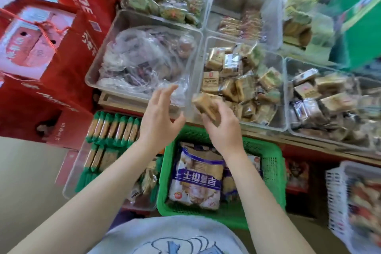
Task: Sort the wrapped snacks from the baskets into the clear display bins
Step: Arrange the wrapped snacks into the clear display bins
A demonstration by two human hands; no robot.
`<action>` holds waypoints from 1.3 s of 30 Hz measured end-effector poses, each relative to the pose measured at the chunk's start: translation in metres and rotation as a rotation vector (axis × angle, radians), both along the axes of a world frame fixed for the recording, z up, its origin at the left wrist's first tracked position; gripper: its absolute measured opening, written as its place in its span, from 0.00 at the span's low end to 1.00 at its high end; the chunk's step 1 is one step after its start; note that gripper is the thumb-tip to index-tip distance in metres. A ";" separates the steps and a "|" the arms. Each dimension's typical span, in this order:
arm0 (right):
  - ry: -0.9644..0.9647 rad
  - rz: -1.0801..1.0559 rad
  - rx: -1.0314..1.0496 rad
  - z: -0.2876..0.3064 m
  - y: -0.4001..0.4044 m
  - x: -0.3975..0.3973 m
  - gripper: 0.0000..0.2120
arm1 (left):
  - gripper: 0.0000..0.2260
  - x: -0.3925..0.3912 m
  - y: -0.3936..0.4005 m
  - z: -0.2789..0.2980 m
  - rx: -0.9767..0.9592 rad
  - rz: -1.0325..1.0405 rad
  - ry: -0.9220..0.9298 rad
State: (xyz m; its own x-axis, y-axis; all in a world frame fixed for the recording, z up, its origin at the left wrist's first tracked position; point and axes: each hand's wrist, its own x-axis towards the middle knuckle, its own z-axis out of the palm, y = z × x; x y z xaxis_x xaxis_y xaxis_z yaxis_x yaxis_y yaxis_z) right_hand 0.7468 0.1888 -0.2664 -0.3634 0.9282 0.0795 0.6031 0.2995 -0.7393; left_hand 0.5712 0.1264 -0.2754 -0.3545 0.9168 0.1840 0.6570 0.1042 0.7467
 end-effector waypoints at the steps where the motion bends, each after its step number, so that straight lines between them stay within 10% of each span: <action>1: 0.023 -0.100 0.059 0.006 0.009 0.014 0.18 | 0.31 0.009 0.009 0.002 -0.005 -0.008 0.057; 4: -0.074 -0.355 0.146 0.010 0.038 0.048 0.24 | 0.36 0.024 0.026 -0.012 -0.196 -0.131 0.255; 9: -0.528 -0.200 -0.055 -0.017 0.053 0.073 0.27 | 0.35 0.022 0.018 -0.047 -0.505 -0.302 0.615; 19: -0.192 -0.106 0.284 -0.041 -0.016 0.024 0.08 | 0.26 0.013 -0.015 -0.028 -0.237 -0.083 0.211; 31: -0.358 0.451 -0.463 -0.111 -0.107 -0.069 0.11 | 0.35 -0.083 -0.150 -0.149 -1.165 0.045 0.144; 39: -0.441 0.430 -0.506 -0.117 -0.116 -0.089 0.11 | 0.27 -0.095 -0.159 -0.166 -0.976 0.164 0.096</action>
